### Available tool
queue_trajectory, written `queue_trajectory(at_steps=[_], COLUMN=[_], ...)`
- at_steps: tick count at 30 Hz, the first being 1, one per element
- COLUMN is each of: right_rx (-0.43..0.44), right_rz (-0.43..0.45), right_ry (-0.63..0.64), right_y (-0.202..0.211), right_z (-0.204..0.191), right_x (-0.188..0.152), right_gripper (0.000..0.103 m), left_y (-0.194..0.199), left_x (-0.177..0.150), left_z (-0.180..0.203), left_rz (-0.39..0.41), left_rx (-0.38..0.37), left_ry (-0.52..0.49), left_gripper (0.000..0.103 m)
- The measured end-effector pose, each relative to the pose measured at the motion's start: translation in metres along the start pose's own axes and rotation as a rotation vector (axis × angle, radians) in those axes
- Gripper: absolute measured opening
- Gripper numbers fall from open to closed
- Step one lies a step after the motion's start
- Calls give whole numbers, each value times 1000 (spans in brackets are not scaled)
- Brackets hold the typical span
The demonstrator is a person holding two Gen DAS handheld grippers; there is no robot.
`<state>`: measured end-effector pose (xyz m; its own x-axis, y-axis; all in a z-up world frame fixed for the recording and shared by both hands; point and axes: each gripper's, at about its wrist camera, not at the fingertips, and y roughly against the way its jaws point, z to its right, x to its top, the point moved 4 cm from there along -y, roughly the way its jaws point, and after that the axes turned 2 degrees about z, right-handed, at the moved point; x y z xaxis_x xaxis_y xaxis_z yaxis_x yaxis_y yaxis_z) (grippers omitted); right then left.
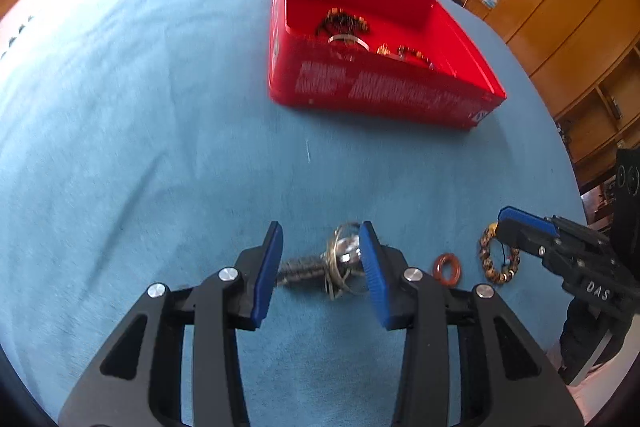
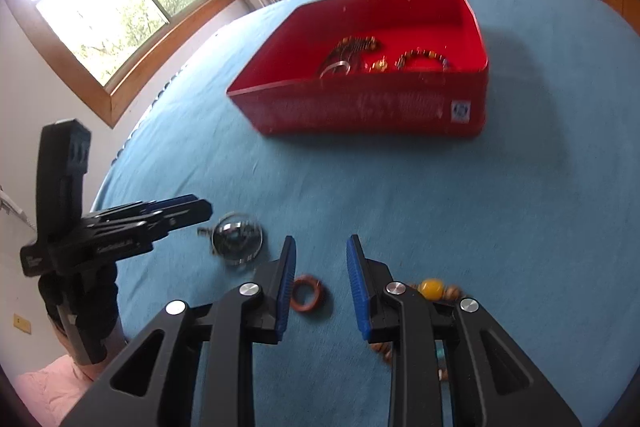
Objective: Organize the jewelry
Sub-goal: 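Move both tools back to the remaining jewelry on the cloth, then grasp the silver ring with the left tool while the right tool grasps the brown wooden ring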
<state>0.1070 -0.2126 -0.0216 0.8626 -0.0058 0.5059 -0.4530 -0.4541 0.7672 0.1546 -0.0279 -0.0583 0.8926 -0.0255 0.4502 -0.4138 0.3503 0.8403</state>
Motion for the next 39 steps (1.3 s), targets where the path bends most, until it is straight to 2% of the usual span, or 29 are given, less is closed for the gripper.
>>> queue_trajectory(at_steps=[6,8,14,20,22,26,34,39], right_rx=[-2,-5,-7,-7,-5,-3,-6,-4], right_rz=[-24,-25,-22,-28,-33,-45,-72,-81], right_ry=[-14,-20,-27,-31,-28,-21,-14,-10], right_y=[-5,-6,-4,-6,-8,-12,-19,-20], right_z=[2,4,6,7,6,4,3,1], right_x=[-9,-10,-12,-11,-12,-13,-17,-21], right_gripper=[27,27,27,27,27,27,27,27], left_y=[-7,-9,-12,-11,-10,-8,-6,-6], left_x=[-7,-9,-9,-11,-11,-12,-20,-27], left_z=[6,9,12,14,17,19,35,40], left_rz=[-28,-33,-42,-41,-40,-29,-36,-41], left_rx=[-42,-53,-68,-61,-61,-64,-133,-140], left_ry=[-11,-14,-14,-19,-20,-21,-36,-47], left_gripper=[38,33,30,18,17,5,4,4])
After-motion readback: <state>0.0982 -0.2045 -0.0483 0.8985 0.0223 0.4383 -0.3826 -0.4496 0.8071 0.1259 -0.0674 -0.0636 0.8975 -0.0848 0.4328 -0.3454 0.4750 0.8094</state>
